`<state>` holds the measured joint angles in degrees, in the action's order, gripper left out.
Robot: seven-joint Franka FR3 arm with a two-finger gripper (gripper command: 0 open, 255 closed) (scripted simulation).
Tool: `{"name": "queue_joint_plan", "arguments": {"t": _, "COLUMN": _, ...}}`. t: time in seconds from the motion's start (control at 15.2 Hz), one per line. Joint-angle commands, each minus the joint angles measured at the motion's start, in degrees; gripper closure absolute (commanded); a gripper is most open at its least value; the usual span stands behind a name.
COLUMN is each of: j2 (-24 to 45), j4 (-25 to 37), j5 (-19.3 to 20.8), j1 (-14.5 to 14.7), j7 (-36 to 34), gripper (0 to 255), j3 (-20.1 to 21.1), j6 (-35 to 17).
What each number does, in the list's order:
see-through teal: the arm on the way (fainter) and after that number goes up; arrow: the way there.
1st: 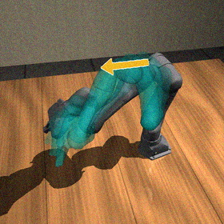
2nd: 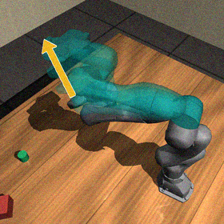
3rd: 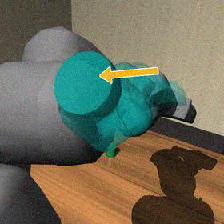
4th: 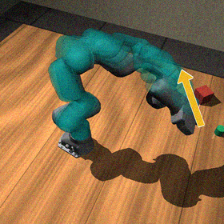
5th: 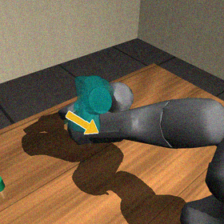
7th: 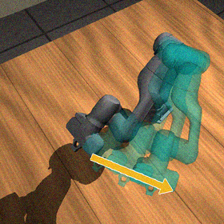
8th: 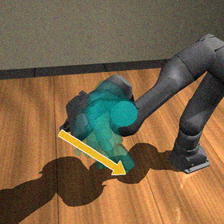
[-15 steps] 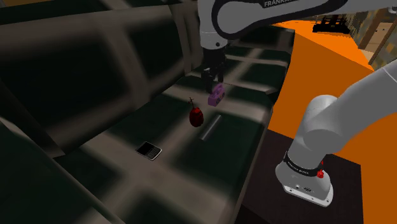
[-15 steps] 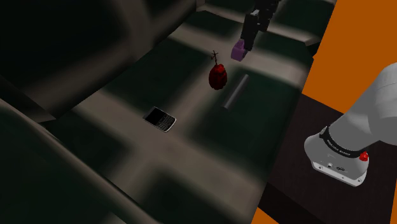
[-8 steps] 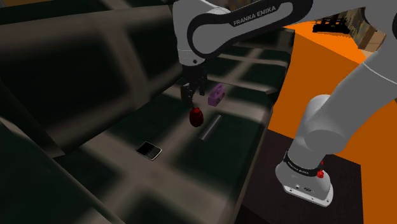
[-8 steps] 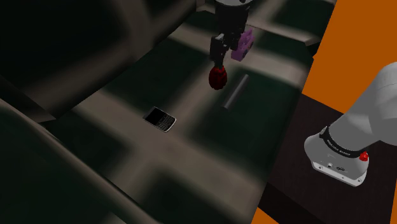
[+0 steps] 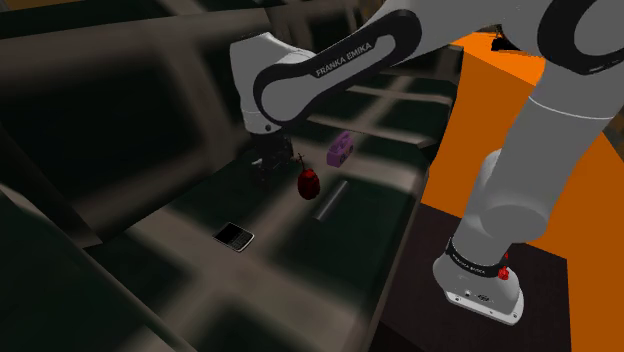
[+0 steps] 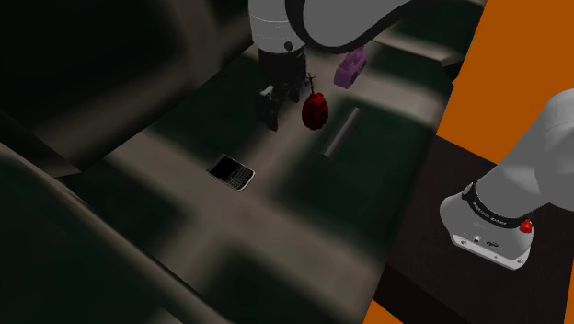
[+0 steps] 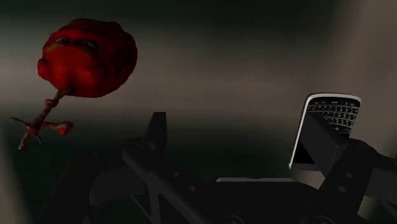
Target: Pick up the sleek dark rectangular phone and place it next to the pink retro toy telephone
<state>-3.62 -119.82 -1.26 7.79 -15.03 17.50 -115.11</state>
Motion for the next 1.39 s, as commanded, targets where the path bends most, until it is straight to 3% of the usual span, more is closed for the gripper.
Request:
{"name": "queue_joint_plan", "arguments": {"t": 0.0, "j2": 3.71, "j4": 2.13, "j5": 0.50, "j1": 0.72, "j7": -1.02, "gripper": 0, "j3": 0.89, "j6": -1.47}}
{"name": "queue_joint_plan", "arguments": {"t": 0.73, "j2": 25.34, "j4": 20.10, "j5": 5.68, "j1": 6.63, "j7": -6.02, "gripper": 0, "j3": 3.35, "j6": -4.64}}
{"name": "queue_joint_plan", "arguments": {"t": 1.32, "j2": 27.94, "j4": 17.72, "j5": 6.74, "j1": 7.18, "j7": -6.70, "gripper": 0, "j3": 2.86, "j6": -9.50}}
